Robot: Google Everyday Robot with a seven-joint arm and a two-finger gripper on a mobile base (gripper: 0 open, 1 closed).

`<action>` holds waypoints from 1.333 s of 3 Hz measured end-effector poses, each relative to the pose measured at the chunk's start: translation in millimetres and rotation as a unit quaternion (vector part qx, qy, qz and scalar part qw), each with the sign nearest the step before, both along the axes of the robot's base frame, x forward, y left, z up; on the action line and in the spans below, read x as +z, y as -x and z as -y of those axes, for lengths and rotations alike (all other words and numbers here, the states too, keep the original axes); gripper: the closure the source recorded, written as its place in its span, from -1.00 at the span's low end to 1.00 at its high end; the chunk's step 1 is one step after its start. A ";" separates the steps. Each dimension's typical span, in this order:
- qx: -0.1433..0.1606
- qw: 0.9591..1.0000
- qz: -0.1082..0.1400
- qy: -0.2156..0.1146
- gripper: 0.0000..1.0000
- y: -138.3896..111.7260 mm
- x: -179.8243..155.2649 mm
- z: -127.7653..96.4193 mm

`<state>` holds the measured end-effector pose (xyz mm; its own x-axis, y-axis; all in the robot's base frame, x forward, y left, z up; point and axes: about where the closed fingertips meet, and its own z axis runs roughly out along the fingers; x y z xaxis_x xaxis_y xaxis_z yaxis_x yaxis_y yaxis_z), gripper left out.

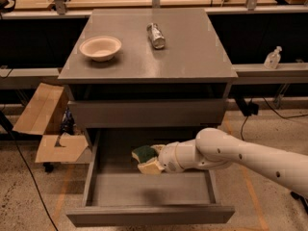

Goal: Place sponge into middle drawer

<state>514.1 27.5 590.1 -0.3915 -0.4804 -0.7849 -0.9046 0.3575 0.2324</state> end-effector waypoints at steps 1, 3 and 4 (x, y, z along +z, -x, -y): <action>0.008 1.000 -0.013 0.016 1.00 6.1 -5.3 -4.3; 0.018 1.000 -0.005 0.016 1.00 13.7 -65.6 -22.3; 0.009 1.000 0.006 0.010 1.00 12.7 -108.2 -26.1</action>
Offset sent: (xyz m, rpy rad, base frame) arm -0.0192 0.0265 -0.0679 -0.0275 0.0294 0.0372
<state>501.4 53.6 482.0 -0.3736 -0.5033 -0.7792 -0.9136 0.3452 0.2150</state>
